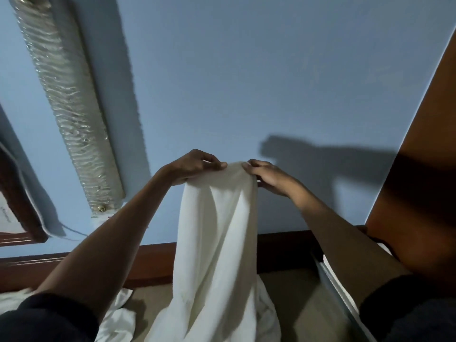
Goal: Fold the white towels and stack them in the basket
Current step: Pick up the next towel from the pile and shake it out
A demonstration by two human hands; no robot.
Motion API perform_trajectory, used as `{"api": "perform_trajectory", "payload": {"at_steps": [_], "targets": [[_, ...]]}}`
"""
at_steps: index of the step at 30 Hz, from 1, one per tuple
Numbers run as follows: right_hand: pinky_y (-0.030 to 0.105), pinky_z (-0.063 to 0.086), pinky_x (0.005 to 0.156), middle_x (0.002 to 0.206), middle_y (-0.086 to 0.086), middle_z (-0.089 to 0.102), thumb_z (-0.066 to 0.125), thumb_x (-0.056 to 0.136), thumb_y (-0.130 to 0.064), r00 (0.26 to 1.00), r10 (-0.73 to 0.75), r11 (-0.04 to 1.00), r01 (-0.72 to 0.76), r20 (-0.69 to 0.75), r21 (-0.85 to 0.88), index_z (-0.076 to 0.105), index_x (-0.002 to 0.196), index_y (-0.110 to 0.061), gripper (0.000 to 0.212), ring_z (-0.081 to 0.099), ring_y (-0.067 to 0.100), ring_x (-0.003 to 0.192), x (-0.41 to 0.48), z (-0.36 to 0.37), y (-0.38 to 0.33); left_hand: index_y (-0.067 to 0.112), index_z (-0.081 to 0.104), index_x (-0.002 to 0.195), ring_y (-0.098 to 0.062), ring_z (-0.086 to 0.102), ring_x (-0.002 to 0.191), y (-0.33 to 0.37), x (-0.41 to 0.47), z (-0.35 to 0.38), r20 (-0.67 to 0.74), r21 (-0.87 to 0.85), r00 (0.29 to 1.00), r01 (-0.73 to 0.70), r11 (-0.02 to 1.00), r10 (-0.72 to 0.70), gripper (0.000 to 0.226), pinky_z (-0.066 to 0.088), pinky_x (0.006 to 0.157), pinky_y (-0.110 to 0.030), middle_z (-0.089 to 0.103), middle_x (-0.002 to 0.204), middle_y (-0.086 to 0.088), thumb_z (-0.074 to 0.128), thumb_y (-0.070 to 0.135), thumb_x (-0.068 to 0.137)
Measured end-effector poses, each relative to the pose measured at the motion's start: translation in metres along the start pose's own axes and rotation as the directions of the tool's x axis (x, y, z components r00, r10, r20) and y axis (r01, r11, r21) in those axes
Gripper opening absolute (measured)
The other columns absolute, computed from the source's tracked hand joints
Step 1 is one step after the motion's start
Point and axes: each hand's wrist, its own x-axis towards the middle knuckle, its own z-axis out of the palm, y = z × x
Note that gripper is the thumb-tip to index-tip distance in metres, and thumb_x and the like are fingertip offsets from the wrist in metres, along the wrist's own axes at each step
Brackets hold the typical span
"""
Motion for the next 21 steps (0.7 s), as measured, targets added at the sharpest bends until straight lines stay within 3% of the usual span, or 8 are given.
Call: {"api": "perform_trajectory", "payload": {"at_steps": [3,5,8,10,12,15,18,21], "targets": [[0.032,0.04,0.07,0.087,0.009,0.057,0.065,0.098,-0.036,0.989,-0.054,0.995,0.065,-0.139,0.072,0.057,0.089,-0.015,0.024,0.054,0.019,0.084,0.008,-0.01,-0.002,0.01,0.08,0.094,-0.017,0.071,0.079,-0.001,-0.008,0.005,0.002,0.035,0.997,0.074,0.997,-0.074,0.032,0.055,0.07,-0.028,0.076,0.089,-0.005,0.076,0.042,0.09],[0.034,0.036,0.072,0.084,0.013,0.054,0.067,0.091,-0.04,0.962,-0.059,0.992,0.086,-0.268,0.09,0.058,0.087,-0.013,0.029,0.051,0.022,0.081,0.016,-0.016,-0.003,0.007,0.079,0.099,-0.02,0.072,0.083,-0.004,-0.014,0.008,0.007,0.04,0.993,0.121,0.992,-0.122,0.032,0.055,0.074,-0.03,0.077,0.094,-0.009,0.074,0.039,0.093],[0.032,0.038,0.073,0.079,0.007,0.058,0.065,0.096,-0.035,0.92,-0.096,0.995,0.102,-0.381,-0.006,0.057,0.078,-0.015,0.028,0.054,0.02,0.079,0.022,-0.023,-0.007,0.011,0.077,0.106,-0.013,0.069,0.082,-0.004,-0.025,0.007,-0.019,0.046,0.991,0.136,0.99,-0.136,0.026,0.052,0.069,-0.022,0.076,0.094,-0.001,0.066,0.034,0.099],[0.03,0.044,0.074,0.089,0.0,0.067,0.064,0.096,-0.036,0.964,-0.099,0.994,0.082,-0.248,-0.075,0.066,0.091,-0.019,0.019,0.06,0.019,0.085,0.015,-0.024,-0.014,0.014,0.073,0.102,-0.013,0.06,0.076,-0.001,-0.029,0.005,-0.056,0.064,0.993,0.108,0.992,-0.104,0.025,0.044,0.064,-0.024,0.068,0.085,0.002,0.062,0.036,0.102],[0.027,0.052,0.077,0.107,-0.004,0.072,0.067,0.096,-0.04,0.998,-0.039,0.987,0.045,0.044,-0.154,0.068,0.114,-0.027,0.023,0.068,0.014,0.093,0.003,-0.022,-0.024,0.014,0.072,0.103,-0.018,0.055,0.073,0.008,-0.03,0.005,-0.075,0.038,0.996,0.058,0.998,-0.055,0.029,0.037,0.06,-0.028,0.066,0.084,-0.002,0.06,0.041,0.102],[0.027,0.056,0.086,0.114,-0.003,0.073,0.069,0.096,-0.035,0.919,0.061,0.967,0.041,0.39,-0.25,0.067,0.123,-0.03,0.028,0.069,0.012,0.104,-0.008,-0.007,-0.034,0.009,0.073,0.114,-0.019,0.07,0.085,0.025,-0.031,0.006,-0.042,0.003,0.998,0.048,0.999,-0.048,0.032,0.055,0.069,-0.03,0.075,0.101,-0.01,0.06,0.036,0.103],[0.032,0.054,0.097,0.107,-0.001,0.071,0.065,0.099,-0.029,0.888,0.027,0.956,0.111,0.459,-0.271,0.071,0.116,-0.013,0.025,0.066,0.012,0.103,-0.007,0.002,-0.032,0.013,0.076,0.092,-0.01,0.066,0.073,0.039,-0.035,0.004,-0.006,0.165,0.997,0.074,0.984,-0.074,0.028,0.052,0.064,-0.023,0.072,0.083,-0.001,0.065,0.037,0.1],[0.031,0.051,0.096,0.099,0.001,0.067,0.061,0.102,-0.028,0.933,-0.058,0.973,0.133,0.356,-0.19,0.071,0.11,-0.008,0.024,0.063,0.013,0.096,-0.007,-0.008,-0.03,0.02,0.072,0.068,-0.005,0.052,0.059,0.036,-0.043,-0.007,-0.052,0.225,0.989,0.147,0.963,-0.139,0.032,0.038,0.054,-0.018,0.058,0.065,0.006,0.072,0.039,0.094]]}}
